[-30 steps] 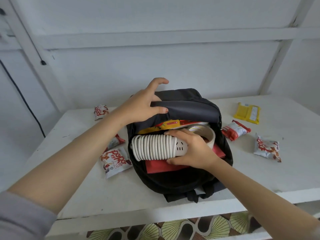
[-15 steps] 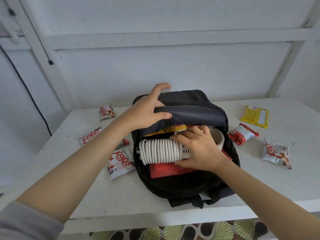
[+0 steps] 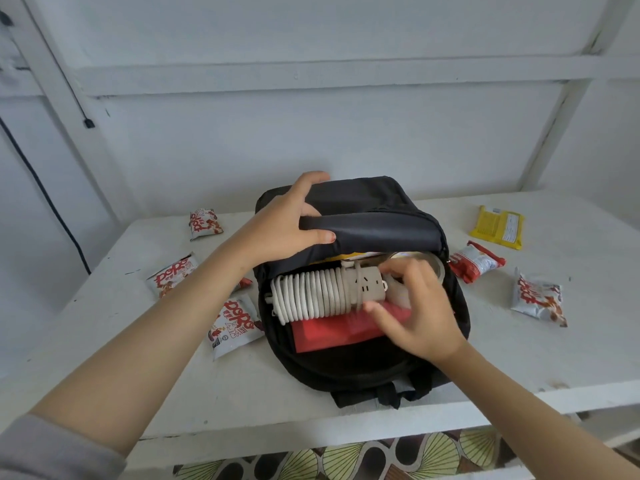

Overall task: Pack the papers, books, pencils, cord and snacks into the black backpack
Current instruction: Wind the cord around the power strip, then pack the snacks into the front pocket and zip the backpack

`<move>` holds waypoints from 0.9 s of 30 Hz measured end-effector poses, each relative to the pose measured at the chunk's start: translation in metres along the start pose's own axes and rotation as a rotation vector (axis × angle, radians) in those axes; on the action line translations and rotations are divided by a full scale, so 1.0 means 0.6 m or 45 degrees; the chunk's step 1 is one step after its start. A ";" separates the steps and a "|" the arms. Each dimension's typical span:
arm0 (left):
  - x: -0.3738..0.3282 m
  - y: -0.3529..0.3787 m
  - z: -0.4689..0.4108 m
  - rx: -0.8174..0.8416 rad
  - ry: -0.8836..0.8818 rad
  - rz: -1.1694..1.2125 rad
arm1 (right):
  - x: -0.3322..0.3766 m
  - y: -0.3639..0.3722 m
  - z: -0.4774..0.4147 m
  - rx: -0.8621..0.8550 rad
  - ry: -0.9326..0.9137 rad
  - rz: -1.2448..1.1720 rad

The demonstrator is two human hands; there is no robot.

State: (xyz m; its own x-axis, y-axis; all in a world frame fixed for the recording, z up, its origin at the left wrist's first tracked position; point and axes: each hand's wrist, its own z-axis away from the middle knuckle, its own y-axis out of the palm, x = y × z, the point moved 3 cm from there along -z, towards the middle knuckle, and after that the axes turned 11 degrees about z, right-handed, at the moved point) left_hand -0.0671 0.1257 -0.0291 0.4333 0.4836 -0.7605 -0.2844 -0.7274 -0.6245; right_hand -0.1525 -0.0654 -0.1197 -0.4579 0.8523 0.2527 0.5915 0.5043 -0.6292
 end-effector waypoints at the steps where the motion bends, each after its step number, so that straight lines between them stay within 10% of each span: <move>1: 0.001 0.004 0.004 0.038 0.009 0.000 | -0.001 -0.015 -0.003 -0.098 -0.003 -0.028; 5: -0.002 0.015 0.020 -0.085 0.081 0.418 | -0.020 -0.060 -0.042 -0.314 0.159 0.066; 10: 0.017 0.038 0.039 -0.234 -0.157 0.713 | -0.053 -0.065 -0.064 0.044 0.389 -0.202; 16: 0.038 0.115 0.112 0.123 0.147 0.111 | -0.046 -0.078 0.011 0.086 0.269 -0.134; 27: 0.054 0.156 0.138 -0.106 0.459 -0.308 | -0.023 -0.053 0.132 0.142 0.531 -0.122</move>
State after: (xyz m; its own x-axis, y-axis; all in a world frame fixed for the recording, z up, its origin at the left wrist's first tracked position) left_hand -0.1502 0.1137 -0.1269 0.7538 0.4548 -0.4743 -0.0745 -0.6579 -0.7494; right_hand -0.2175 -0.1041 -0.1615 -0.1870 0.7970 0.5743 0.4737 0.5853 -0.6581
